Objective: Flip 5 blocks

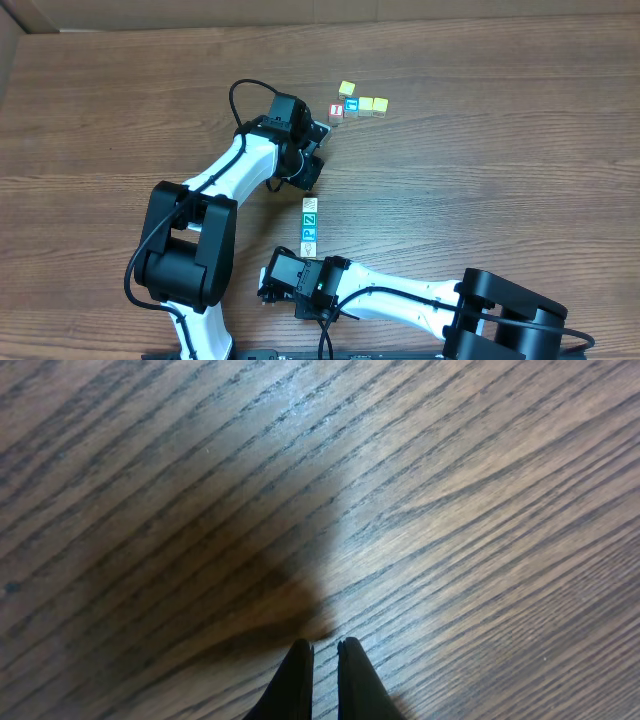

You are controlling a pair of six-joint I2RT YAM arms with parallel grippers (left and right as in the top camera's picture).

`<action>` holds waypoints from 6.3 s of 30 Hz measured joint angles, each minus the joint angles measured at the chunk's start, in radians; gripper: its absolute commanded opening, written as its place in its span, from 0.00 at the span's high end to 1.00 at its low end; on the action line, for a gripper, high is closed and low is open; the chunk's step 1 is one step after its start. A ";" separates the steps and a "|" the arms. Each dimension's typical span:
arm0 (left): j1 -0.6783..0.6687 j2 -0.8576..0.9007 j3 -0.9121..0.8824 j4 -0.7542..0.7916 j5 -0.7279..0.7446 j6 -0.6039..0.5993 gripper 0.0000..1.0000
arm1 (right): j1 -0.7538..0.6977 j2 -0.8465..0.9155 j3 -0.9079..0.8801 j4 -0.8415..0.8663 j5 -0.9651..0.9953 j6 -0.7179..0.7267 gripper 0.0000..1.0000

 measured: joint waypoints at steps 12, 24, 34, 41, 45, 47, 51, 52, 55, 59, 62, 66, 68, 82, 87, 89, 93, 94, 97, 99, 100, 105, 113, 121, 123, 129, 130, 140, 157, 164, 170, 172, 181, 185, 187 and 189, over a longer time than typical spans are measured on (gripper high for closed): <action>0.000 0.000 0.000 0.010 0.000 0.008 0.96 | 0.000 -0.001 -0.008 0.018 0.020 0.000 0.96; 0.000 0.000 0.000 0.013 0.000 0.019 0.96 | 0.000 -0.001 -0.008 0.021 0.029 0.000 0.96; 0.000 0.000 0.000 0.016 0.000 0.023 0.96 | -0.008 -0.001 -0.008 0.024 0.032 0.000 0.96; 0.000 0.000 0.000 0.020 0.000 0.023 0.96 | -0.050 -0.001 -0.009 0.028 0.028 0.000 0.96; 0.000 0.000 0.000 0.026 0.000 0.023 0.96 | -0.053 -0.001 -0.010 0.031 0.029 0.001 0.96; 0.000 0.000 0.000 0.028 0.000 0.023 0.96 | -0.053 -0.001 -0.011 0.037 0.029 0.000 0.96; 0.000 0.000 0.000 0.034 0.000 0.023 0.96 | -0.053 -0.001 -0.013 0.047 0.029 0.000 0.96; 0.000 0.000 0.000 0.035 0.000 0.023 0.96 | -0.053 -0.001 -0.013 0.049 0.029 0.000 0.96; 0.000 0.000 0.000 0.039 0.000 0.023 0.96 | -0.053 -0.001 -0.014 0.053 0.029 0.000 0.96; 0.000 0.000 0.000 0.031 0.000 0.029 0.96 | -0.053 -0.001 -0.015 0.054 0.029 0.000 0.96; 0.000 0.000 0.000 0.008 0.006 0.042 0.96 | -0.053 -0.001 -0.015 0.055 0.029 0.000 0.96; 0.000 0.000 0.000 -0.021 0.014 0.053 0.96 | -0.053 -0.001 -0.015 0.055 0.028 0.000 0.96; 0.000 0.000 0.000 -0.039 0.021 0.056 0.96 | -0.053 -0.001 -0.015 0.055 0.028 0.000 0.96; 0.014 0.000 0.000 -0.061 0.050 0.109 0.96 | -0.074 -0.001 -0.016 0.059 0.020 0.000 0.96; 0.035 0.000 0.000 -0.063 0.058 0.117 0.96 | -0.098 -0.001 -0.016 0.061 0.008 0.000 0.96; 0.036 0.000 0.000 -0.063 0.065 0.127 0.96 | -0.099 -0.001 -0.016 0.061 0.003 0.000 0.96; 0.036 0.000 0.000 -0.063 0.076 0.131 0.96 | -0.099 -0.001 -0.016 0.061 0.002 0.000 0.96; 0.036 0.000 0.000 -0.060 0.076 0.131 0.96 | -0.100 -0.001 -0.016 0.061 0.002 0.000 0.96; 0.036 0.000 0.000 -0.056 0.077 0.131 0.96 | -0.100 -0.001 -0.016 0.062 0.002 0.000 0.96; 0.036 0.000 0.000 -0.056 0.077 0.131 0.96 | -0.099 -0.001 -0.016 0.062 0.002 0.000 0.96; 0.036 0.000 0.000 -0.056 0.077 0.131 0.96 | -0.100 -0.001 -0.016 0.062 0.002 0.000 0.96; 0.036 0.000 0.000 -0.056 0.077 0.131 0.96 | -0.099 -0.001 -0.016 0.062 -0.001 0.000 0.96; 0.036 0.000 0.001 -0.057 0.081 0.127 0.96 | -0.100 -0.001 -0.016 0.067 -0.006 0.000 0.88; 0.058 0.000 0.143 -0.113 0.083 0.022 0.96 | -0.100 -0.001 0.018 -0.059 -0.035 -0.003 0.76; 0.076 0.000 0.208 -0.138 0.084 -0.010 0.96 | -0.100 -0.001 0.048 -0.109 -0.069 -0.003 0.74; 0.166 0.000 0.406 -0.272 0.078 -0.158 0.96 | -0.121 -0.041 0.176 -0.222 -0.127 0.044 0.65; 0.185 0.000 0.429 -0.290 0.076 -0.188 0.96 | -0.135 -0.055 0.194 -0.239 -0.134 0.057 0.65; 0.439 0.000 0.471 -0.424 0.068 -0.370 0.55 | -0.531 -0.187 0.251 -0.317 -0.171 0.244 0.16; 0.456 0.000 0.471 -0.434 0.064 -0.421 0.00 | -1.139 -0.187 0.251 -0.364 -0.188 0.436 0.00; 0.450 0.000 0.471 -0.434 0.064 -0.421 0.00 | -1.178 -0.187 0.251 -0.367 -0.189 0.445 0.00; 0.450 0.000 0.471 -0.434 0.064 -0.422 0.00 | -1.178 -0.187 0.251 -0.367 -0.191 0.446 0.00; 0.450 0.000 0.471 -0.434 0.064 -0.421 0.00 | -1.178 -0.187 0.251 -0.367 -0.192 0.446 0.00; 0.450 0.000 0.471 -0.434 0.064 -0.421 0.00 | -1.178 -0.187 0.251 -0.367 -0.192 0.446 0.00; 0.450 0.000 0.471 -0.434 0.064 -0.421 0.00 | -1.178 -0.187 0.251 -0.367 -0.192 0.446 0.00; 0.450 0.000 0.471 -0.434 0.064 -0.421 0.00 | -1.178 -0.187 0.251 -0.367 -0.191 0.446 0.00; 0.450 0.000 0.471 -0.434 0.064 -0.421 0.00 | -1.178 -0.187 0.251 -0.368 -0.192 0.446 0.00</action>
